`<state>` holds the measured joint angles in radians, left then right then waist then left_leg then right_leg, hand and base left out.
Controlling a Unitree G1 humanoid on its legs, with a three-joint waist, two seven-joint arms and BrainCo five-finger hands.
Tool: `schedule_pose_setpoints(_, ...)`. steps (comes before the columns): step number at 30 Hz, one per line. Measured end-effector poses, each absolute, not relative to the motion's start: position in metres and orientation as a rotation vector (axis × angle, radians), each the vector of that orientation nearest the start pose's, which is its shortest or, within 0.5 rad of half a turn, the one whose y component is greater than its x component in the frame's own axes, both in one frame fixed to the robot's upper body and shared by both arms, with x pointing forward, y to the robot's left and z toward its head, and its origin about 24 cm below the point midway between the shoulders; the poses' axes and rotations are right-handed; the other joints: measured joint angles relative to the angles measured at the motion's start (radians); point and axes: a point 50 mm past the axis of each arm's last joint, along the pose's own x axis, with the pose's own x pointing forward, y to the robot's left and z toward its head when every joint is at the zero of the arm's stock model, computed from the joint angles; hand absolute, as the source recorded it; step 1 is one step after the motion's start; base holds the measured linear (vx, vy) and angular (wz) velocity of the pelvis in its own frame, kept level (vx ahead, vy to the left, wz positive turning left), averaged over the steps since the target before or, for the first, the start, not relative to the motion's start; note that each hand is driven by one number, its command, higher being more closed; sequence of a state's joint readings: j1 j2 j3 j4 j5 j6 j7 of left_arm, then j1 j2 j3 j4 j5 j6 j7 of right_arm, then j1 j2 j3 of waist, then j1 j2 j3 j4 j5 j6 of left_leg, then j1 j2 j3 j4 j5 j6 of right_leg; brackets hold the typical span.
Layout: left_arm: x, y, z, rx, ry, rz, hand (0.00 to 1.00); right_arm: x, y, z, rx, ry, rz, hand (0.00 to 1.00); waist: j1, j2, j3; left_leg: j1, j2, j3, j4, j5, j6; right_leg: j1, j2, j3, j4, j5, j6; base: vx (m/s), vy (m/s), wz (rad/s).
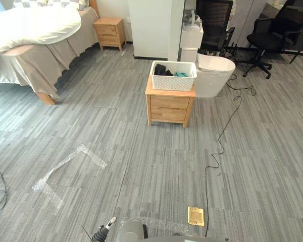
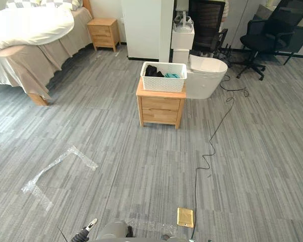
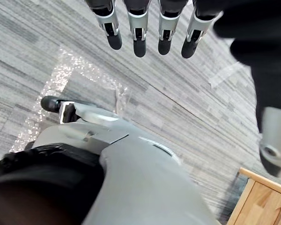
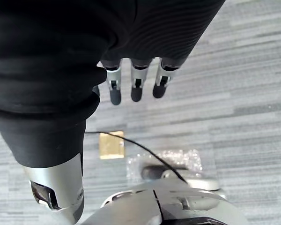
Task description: Pick up the laundry basket with both hands and put the clothes into the washing machine.
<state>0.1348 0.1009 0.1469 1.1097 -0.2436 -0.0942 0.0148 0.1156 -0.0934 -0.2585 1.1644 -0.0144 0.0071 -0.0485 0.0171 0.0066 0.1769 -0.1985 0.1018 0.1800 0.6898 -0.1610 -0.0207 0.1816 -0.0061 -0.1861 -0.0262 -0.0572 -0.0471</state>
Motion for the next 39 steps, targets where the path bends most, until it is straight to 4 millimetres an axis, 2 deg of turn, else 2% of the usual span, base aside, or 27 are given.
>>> schedule_pose_setpoints(1,0.065,0.211,-0.165,-0.187,1.105,0.387,0.00,0.053,-0.217,-0.169,0.022,1.250,-0.348,0.00,-0.003,-0.007,-0.003,-0.018,0.001,0.018,-0.024,-0.009,0.011,-0.009,-0.013,0.009,0.010,-0.005,0.001,0.06,0.164,-0.27)
schedule_pose_setpoints(5,0.064,0.203,-0.167,-0.206,1.108,0.383,0.00,0.073,-0.224,-0.162,-0.051,1.170,-0.298,0.00,0.005,0.029,-0.006,-0.033,-0.005,-0.006,-0.382,0.004,-0.011,-0.046,-0.050,0.078,-0.028,-0.017,0.016,0.12,0.173,-0.45)
schedule_pose_setpoints(6,0.058,0.190,-0.169,-0.239,1.127,0.375,0.00,0.076,-0.242,-0.157,-0.094,1.150,-0.315,0.00,0.019,0.118,-0.023,-0.049,0.068,-0.037,-0.464,0.024,-0.068,-0.107,0.014,0.079,0.124,-0.058,0.029,0.31,0.174,-0.53)
schedule_pose_setpoints(7,0.062,0.190,-0.169,-0.238,1.115,0.372,0.00,0.077,-0.240,-0.157,-0.091,1.146,-0.314,0.00,0.021,0.105,-0.022,-0.058,0.059,-0.034,-0.434,0.073,-0.073,-0.135,-0.011,0.095,0.237,-0.133,0.032,0.37,0.130,-0.23)
schedule_pose_setpoints(8,0.065,0.201,-0.167,-0.225,1.098,0.394,0.00,0.078,-0.234,-0.158,-0.074,1.145,-0.318,0.00,0.022,0.060,-0.005,-0.074,0.026,-0.029,-0.348,0.071,-0.069,-0.138,-0.049,0.109,0.296,-0.247,0.037,0.30,0.131,-0.01)
schedule_pose_setpoints(10,0.048,0.207,-0.168,-0.244,1.130,0.453,0.00,0.075,-0.224,-0.161,-0.048,1.155,-0.310,0.00,0.030,0.019,-0.048,-0.085,-0.015,-0.030,-0.302,0.050,-0.013,-0.133,-0.085,0.138,0.321,-0.295,0.071,0.30,0.157,-0.12)
schedule_pose_setpoints(11,0.032,0.211,-0.169,-0.250,1.158,0.488,0.00,0.073,-0.220,-0.162,-0.035,1.159,-0.305,0.00,0.032,-0.009,-0.088,-0.078,-0.056,-0.009,-0.294,0.010,0.018,-0.172,-0.108,0.181,0.508,-0.321,0.133,0.45,0.132,0.10)
schedule_pose_setpoints(12,0.034,0.220,-0.167,-0.247,1.138,0.520,0.00,0.075,-0.212,-0.163,-0.009,1.153,-0.298,0.00,0.023,-0.056,-0.069,-0.049,-0.099,-0.003,-0.246,-0.035,0.045,-0.225,-0.124,0.210,0.806,-0.285,0.193,0.48,0.098,0.14)
schedule_pose_setpoints(13,0.038,0.222,-0.166,-0.248,1.131,0.527,0.00,0.076,-0.211,-0.163,0.005,1.150,-0.309,0.00,0.029,-0.068,-0.053,-0.023,-0.114,0.002,-0.225,-0.053,0.059,-0.234,-0.143,0.218,0.886,-0.257,0.207,0.45,0.083,0.29)
schedule_pose_setpoints(14,0.037,0.224,-0.166,-0.241,1.133,0.524,0.00,0.078,-0.210,-0.163,0.019,1.149,-0.314,0.00,0.026,-0.074,-0.045,0.016,-0.125,0.003,-0.195,-0.082,0.067,-0.251,-0.166,0.211,1.004,-0.168,0.258,0.45,0.087,0.28)
schedule_pose_setpoints(15,0.035,0.223,-0.166,-0.226,1.145,0.508,0.00,0.075,-0.209,-0.164,0.037,1.152,-0.330,0.00,0.019,-0.056,-0.032,0.090,-0.136,-0.017,-0.200,-0.111,0.077,-0.260,-0.194,0.172,1.117,-0.037,0.243,0.54,0.102,0.36)
schedule_pose_setpoints(18,0.044,0.221,-0.165,-0.219,1.120,0.484,0.00,0.079,-0.214,-0.161,0.042,1.127,-0.347,0.00,0.017,-0.047,-0.030,0.293,-0.122,-0.047,-0.338,-0.132,0.085,-0.328,-0.231,0.029,1.234,-0.096,0.120,0.43,0.019,0.19)
schedule_pose_setpoints(21,0.056,0.216,-0.164,-0.230,1.089,0.465,0.00,0.089,-0.216,-0.157,0.038,1.077,-0.342,0.00,-0.009,-0.022,-0.027,0.415,-0.068,-0.070,-0.454,-0.122,0.053,-0.407,-0.208,-0.087,0.973,-0.187,0.100,0.39,-0.092,0.17)
schedule_pose_setpoints(23,0.066,0.212,-0.163,-0.240,1.069,0.451,0.00,0.092,-0.219,-0.155,0.035,1.058,-0.342,0.00,-0.018,-0.006,-0.021,0.460,-0.035,-0.074,-0.495,-0.123,0.042,-0.444,-0.178,-0.084,0.707,-0.178,0.100,0.56,-0.185,0.21)
schedule_pose_setpoints(25,0.074,0.207,-0.163,-0.242,1.054,0.428,0.00,0.095,-0.221,-0.154,0.041,1.051,-0.347,0.00,-0.031,0.005,-0.017,0.492,-0.005,-0.084,-0.541,-0.124,0.040,-0.464,-0.152,-0.022,0.367,-0.053,0.121,0.56,-0.241,0.32)
schedule_pose_setpoints(26,0.075,0.206,-0.163,-0.245,1.054,0.429,0.00,0.091,-0.222,-0.156,0.053,1.065,-0.365,0.00,-0.032,0.007,-0.015,0.539,0.007,-0.100,-0.569,-0.128,0.035,-0.453,-0.146,0.000,0.309,0.105,0.124,0.55,-0.261,0.21)
schedule_pose_setpoints(27,0.077,0.201,-0.164,-0.261,1.052,0.427,0.00,0.090,-0.224,-0.156,0.056,1.067,-0.372,0.00,-0.031,0.020,-0.012,0.556,0.023,-0.106,-0.563,-0.125,0.032,-0.449,-0.125,0.003,0.341,0.121,0.084,0.55,-0.264,0.07)
schedule_pose_setpoints(28,0.078,0.196,-0.164,-0.268,1.052,0.417,0.00,0.090,-0.227,-0.155,0.057,1.065,-0.383,0.00,-0.029,0.036,-0.013,0.555,0.035,-0.111,-0.548,-0.115,0.016,-0.463,-0.114,0.003,0.386,0.081,0.063,0.41,-0.209,-0.06)
schedule_pose_setpoints(29,0.079,0.191,-0.164,-0.282,1.048,0.413,0.00,0.090,-0.230,-0.154,0.064,1.059,-0.402,0.00,-0.030,0.048,-0.011,0.541,0.058,-0.131,-0.496,-0.093,-0.020,-0.483,-0.103,0.000,0.461,0.018,0.048,0.51,-0.286,-0.08)
schedule_pose_setpoints(30,0.079,0.190,-0.165,-0.283,1.049,0.412,0.00,0.090,-0.231,-0.154,0.064,1.059,-0.404,0.00,-0.030,0.049,-0.011,0.539,0.061,-0.135,-0.487,-0.091,-0.024,-0.484,-0.100,-0.001,0.469,0.009,0.049,0.52,-0.295,-0.09)
schedule_pose_setpoints(31,0.078,0.186,-0.165,-0.291,1.055,0.409,0.00,0.088,-0.234,-0.154,0.069,1.065,-0.419,0.00,-0.030,0.074,-0.023,0.502,0.087,-0.166,-0.379,-0.070,-0.057,-0.474,-0.074,-0.013,0.502,-0.042,0.023,0.53,-0.296,-0.01)
schedule_pose_setpoints(32,0.077,0.186,-0.166,-0.311,1.055,0.429,0.00,0.085,-0.235,-0.155,0.074,1.076,-0.429,0.00,-0.035,0.075,-0.023,0.429,0.111,-0.205,-0.205,-0.022,-0.065,-0.439,-0.052,-0.035,0.502,-0.081,0.011,0.53,-0.280,0.09)
schedule_pose_setpoints(33,0.078,0.188,-0.165,-0.332,1.047,0.456,0.00,0.078,-0.234,-0.158,0.082,1.105,-0.438,0.00,-0.037,0.081,-0.018,0.335,0.137,-0.234,0.019,0.106,-0.071,-0.372,-0.027,-0.053,0.477,-0.105,-0.005,0.51,-0.267,0.16)
schedule_pose_setpoints(34,0.078,0.189,-0.165,-0.334,1.043,0.459,0.00,0.073,-0.234,-0.159,0.082,1.122,-0.439,0.00,-0.034,0.075,-0.013,0.289,0.160,-0.239,0.141,0.161,-0.078,-0.338,-0.013,-0.061,0.457,-0.113,-0.017,0.59,-0.270,0.02)
schedule_pose_setpoints(35,0.081,0.193,-0.164,-0.338,1.025,0.461,0.00,0.070,-0.233,-0.160,0.086,1.140,-0.443,0.00,-0.019,0.076,-0.007,0.199,0.206,-0.195,0.365,0.147,-0.061,-0.267,0.019,-0.059,0.415,-0.123,-0.033,0.47,-0.199,-0.13)
schedule_pose_setpoints(37,0.087,0.201,-0.160,-0.320,0.997,0.460,0.00,0.068,-0.230,-0.162,0.097,1.158,-0.441,0.00,-0.001,0.053,-0.001,0.082,0.237,-0.092,0.534,0.088,0.028,-0.145,0.034,-0.045,0.319,-0.127,-0.040,0.42,-0.169,-0.18)
schedule_pose_setpoints(39,0.091,0.204,-0.158,-0.313,0.970,0.460,0.00,0.076,-0.227,-0.161,0.092,1.140,-0.433,0.00,0.001,0.039,-0.001,0.022,0.227,-0.019,0.483,0.047,0.024,-0.073,0.025,-0.034,0.254,-0.126,-0.038,0.37,-0.106,-0.16)
